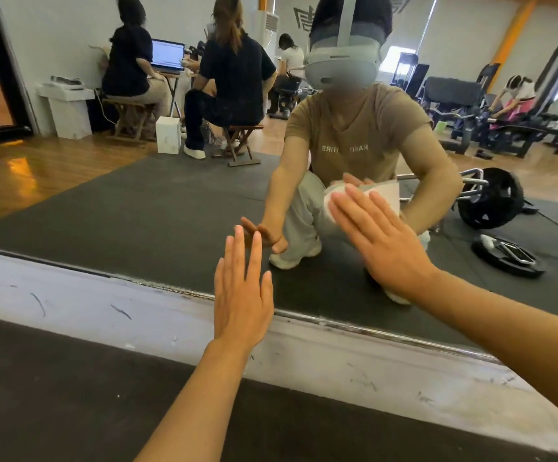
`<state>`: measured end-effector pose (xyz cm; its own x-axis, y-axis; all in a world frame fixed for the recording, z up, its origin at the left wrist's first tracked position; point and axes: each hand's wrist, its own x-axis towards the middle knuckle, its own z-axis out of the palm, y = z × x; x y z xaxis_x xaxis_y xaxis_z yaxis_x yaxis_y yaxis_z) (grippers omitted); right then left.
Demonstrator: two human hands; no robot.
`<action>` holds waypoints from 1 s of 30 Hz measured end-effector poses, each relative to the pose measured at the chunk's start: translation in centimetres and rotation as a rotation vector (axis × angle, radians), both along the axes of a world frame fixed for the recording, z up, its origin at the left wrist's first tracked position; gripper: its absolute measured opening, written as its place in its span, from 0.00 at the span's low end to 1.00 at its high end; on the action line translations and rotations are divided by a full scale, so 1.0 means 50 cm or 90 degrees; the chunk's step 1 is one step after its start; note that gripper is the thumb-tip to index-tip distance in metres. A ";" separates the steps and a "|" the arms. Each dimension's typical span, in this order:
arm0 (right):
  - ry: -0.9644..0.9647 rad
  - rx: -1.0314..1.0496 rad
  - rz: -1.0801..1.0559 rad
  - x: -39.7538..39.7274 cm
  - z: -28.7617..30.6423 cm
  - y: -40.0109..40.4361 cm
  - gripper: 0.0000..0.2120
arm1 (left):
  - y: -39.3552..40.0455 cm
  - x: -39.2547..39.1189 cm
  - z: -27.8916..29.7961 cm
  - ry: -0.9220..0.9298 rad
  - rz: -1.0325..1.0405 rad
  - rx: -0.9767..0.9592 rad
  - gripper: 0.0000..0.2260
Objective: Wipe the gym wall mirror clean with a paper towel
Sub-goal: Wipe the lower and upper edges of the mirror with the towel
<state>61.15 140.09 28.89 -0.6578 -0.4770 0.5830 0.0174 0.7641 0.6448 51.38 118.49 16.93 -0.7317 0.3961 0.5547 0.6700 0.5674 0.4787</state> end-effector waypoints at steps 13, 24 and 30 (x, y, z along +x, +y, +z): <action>-0.075 -0.111 -0.027 0.117 -0.309 0.099 0.30 | 0.128 0.078 -0.048 0.162 -0.101 -0.079 0.27; -0.185 -0.014 -0.039 0.189 -0.337 0.162 0.41 | 0.233 0.142 -0.059 0.229 -0.165 -0.086 0.28; -0.116 -0.076 0.031 0.217 -0.263 0.211 0.37 | 0.275 0.147 -0.061 0.226 -0.120 -0.070 0.27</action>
